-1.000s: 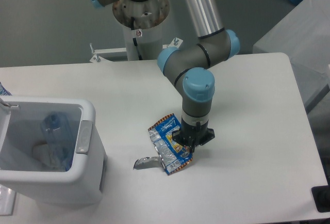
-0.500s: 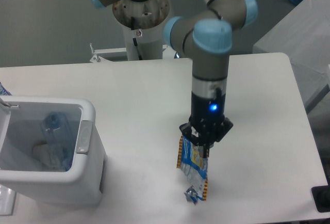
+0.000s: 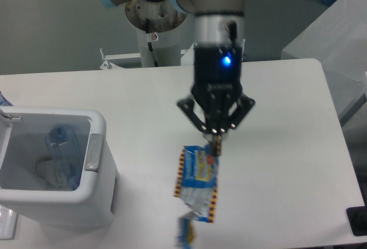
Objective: Place the trash in the trash can
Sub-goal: 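Carry the wrapper over the white bin and lower it in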
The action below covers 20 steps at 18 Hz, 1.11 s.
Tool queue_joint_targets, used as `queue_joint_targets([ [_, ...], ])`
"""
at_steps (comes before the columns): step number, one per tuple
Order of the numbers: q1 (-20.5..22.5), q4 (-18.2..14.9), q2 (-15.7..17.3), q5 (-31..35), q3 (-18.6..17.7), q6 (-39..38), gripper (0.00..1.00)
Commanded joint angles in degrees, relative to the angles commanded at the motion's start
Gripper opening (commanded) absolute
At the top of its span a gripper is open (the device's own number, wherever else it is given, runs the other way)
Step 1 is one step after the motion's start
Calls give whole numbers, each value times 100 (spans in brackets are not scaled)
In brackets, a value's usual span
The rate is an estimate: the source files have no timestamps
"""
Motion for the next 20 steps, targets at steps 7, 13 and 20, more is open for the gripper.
queue_joint_targets([
  [7, -871, 0, 501, -70, -316, 61, 2],
  [13, -1276, 0, 519, -158, -562, 753, 2],
  [20, -1496, 9, 484, -158, -1177, 2232, 2],
])
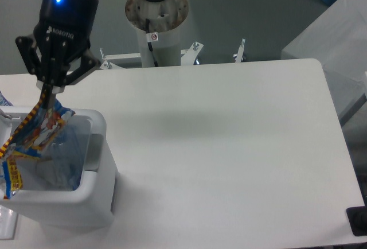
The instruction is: Place the trash in the trash can
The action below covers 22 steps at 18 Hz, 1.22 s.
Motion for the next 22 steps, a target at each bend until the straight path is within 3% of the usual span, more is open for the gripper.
queue_joint_targets([
  [9, -140, -9, -123, 0, -79, -26, 5],
  [15, -281, 0, -448, 9, 52, -43, 16],
  [16, -290, 0, -457, 9, 44, -43, 26],
  [17, -290, 0, -466, 9, 44, -35, 46],
  [18, -290, 0, -475, 9, 44, -9, 77],
  [19, -290, 0, -475, 9, 61, -17, 89],
  [21, -290, 0, -449, 9, 87, -43, 100],
  [22, -281, -9, -440, 17, 122, -35, 100],
])
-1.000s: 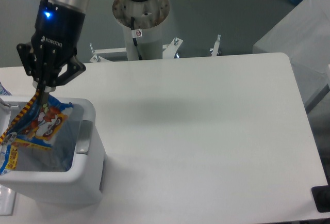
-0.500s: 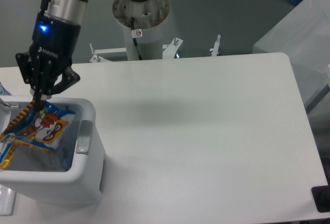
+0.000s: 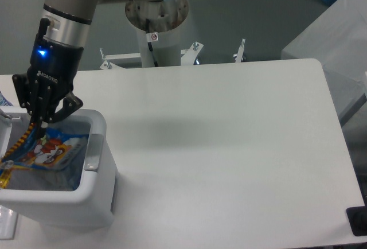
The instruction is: Place the trash in the trash can
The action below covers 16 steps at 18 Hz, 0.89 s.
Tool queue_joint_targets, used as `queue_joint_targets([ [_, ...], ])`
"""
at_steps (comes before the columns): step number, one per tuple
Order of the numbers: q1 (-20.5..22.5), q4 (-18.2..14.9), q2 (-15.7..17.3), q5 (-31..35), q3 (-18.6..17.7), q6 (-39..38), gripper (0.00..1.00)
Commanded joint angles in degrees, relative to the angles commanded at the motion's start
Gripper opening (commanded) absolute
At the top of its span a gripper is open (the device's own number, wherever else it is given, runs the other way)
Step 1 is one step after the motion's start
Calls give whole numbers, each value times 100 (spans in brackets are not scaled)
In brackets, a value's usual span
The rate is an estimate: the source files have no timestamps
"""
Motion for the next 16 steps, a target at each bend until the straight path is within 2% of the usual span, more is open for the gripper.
queue_joint_targets([
  [4, 131, 0, 18, 35, 132, 0, 100],
  [10, 1142, -114, 132, 210, 343, 70, 100],
  [12, 1169, -298, 149, 805, 343, 306, 100],
  [14, 1187, -631, 176, 1587, 334, 1042, 100],
  [16, 1195, -878, 211, 1731, 308, 1274, 100],
])
